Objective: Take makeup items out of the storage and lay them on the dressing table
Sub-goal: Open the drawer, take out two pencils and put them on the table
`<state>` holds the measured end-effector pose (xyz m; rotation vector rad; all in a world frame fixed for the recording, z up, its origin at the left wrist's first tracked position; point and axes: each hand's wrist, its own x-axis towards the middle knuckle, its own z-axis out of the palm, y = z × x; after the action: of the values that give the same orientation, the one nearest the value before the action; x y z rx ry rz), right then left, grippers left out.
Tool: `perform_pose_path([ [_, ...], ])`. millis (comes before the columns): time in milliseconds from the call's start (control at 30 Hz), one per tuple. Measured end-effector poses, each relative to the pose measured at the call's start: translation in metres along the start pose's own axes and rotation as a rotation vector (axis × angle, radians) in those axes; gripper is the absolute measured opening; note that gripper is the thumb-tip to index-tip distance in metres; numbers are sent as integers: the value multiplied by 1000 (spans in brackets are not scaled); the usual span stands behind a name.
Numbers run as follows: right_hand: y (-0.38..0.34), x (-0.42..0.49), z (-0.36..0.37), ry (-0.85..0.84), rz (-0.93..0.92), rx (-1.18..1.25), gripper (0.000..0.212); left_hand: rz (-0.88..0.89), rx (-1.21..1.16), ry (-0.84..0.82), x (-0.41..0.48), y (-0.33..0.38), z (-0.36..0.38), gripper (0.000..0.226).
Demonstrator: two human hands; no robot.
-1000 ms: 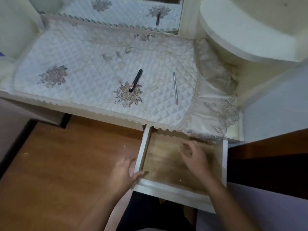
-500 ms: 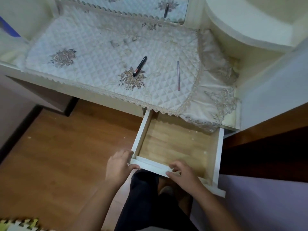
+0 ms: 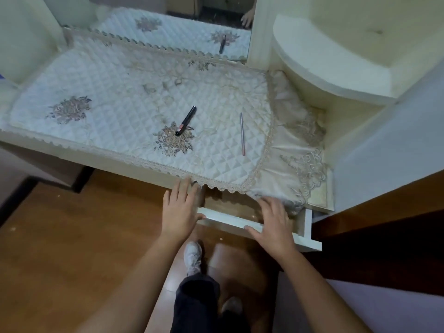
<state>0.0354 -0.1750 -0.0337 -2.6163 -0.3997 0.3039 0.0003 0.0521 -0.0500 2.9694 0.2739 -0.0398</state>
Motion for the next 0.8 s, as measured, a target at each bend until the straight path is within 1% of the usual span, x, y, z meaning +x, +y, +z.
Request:
perform_pose_path([
  [67,2,17,-1,-9,-25,-64,84,39,29,10,14,2,3,100],
  [133,5,31,2,-37,-38,-137,94,42,14,35,26,5,4,98],
  [200,9,42,6,-4,-36,-209,96,21,1,67,35,7,5,93],
  [267,15,50,8,102,-62,-294,93,15,-2,95,39,7,6,88],
  [333,18,56,10,179,-71,-313,86,6,-26,115,41,7,8,82],
  [533,15,66,9,290,-71,-316,67,-16,-56,126,51,8,10,61],
  [667,11,70,11,322,-27,-286,59,6,-49,133,47,5,12,66],
  [800,9,74,10,305,8,-289,60,12,-89,134,47,0,8,68],
])
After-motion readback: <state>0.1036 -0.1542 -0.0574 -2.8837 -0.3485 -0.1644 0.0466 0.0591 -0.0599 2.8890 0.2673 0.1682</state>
